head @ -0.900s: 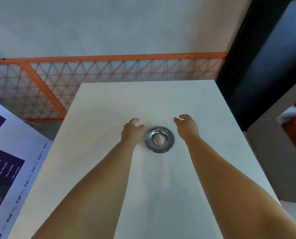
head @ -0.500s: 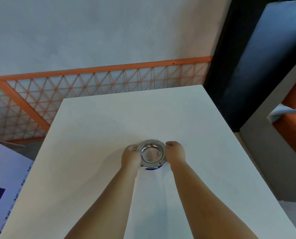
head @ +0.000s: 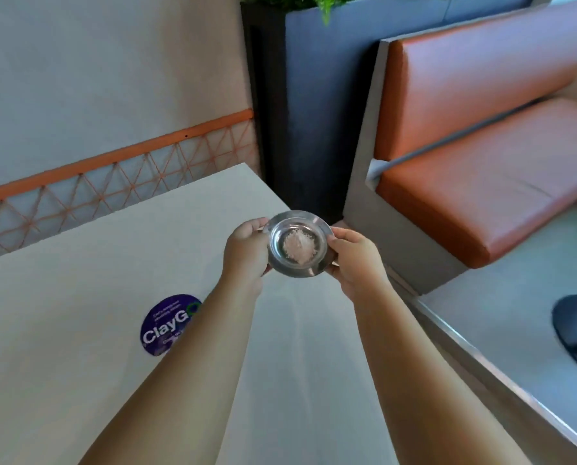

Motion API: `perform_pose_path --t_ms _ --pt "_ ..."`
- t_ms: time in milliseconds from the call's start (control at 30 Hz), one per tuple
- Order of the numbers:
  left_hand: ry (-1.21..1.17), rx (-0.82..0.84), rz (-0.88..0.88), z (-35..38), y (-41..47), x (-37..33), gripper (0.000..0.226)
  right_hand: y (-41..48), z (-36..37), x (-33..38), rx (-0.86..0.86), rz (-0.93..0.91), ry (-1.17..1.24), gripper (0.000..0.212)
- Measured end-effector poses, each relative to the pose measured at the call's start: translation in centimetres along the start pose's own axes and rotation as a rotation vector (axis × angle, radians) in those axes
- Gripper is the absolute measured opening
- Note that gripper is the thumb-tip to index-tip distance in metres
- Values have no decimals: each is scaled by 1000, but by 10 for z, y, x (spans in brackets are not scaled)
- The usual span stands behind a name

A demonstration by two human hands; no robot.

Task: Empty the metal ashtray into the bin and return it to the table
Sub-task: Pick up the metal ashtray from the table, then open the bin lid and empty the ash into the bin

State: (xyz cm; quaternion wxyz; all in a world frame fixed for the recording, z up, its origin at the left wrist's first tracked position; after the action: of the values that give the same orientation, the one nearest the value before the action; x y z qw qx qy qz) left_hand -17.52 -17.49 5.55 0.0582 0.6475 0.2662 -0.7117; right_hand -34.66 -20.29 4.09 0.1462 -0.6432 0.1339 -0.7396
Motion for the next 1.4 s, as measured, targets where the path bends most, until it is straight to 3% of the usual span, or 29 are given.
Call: perform_pose_path --t_ms 200,367,600,700,900,1167,1233,1400 --pt "131 266 27 161 -34 20 17 -14 -164 14 -266 -38 95 20" --pt "238 429 -16 287 -67 76 21 -18 -301 -11 -405 -41 112 18" --pt "332 349 -129 413 -83 217 23 9 -461 -119 -447 90 129 18" --pt "362 207 -150 426 -72 286 16 25 -504 -178 -428 141 116 16" --pt "929 50 -63 384 -21 412 28 72 -530 -303 -340 252 90 16" --pt "1397 288 -155 373 26 545 97 131 -508 -414 -234 324 38 19" --pt "1437 272 -90 372 30 557 104 137 -506 -428 -216 345 19 21" --pt "1713 50 243 376 19 556 107 141 -513 -437 -181 360 -94 16"
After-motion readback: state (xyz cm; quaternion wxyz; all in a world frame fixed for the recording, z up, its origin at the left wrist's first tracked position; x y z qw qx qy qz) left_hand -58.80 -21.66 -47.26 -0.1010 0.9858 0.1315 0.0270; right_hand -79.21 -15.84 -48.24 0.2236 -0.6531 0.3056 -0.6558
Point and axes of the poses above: each hand's wrist, its own y-axis towards the middle knuckle, its own z-axis out of the palm, x = y × z, the point moved 4 cm from there along y, towards the middle knuckle, and after that the axes turned 3 degrees about x, right-handed, at the moved point
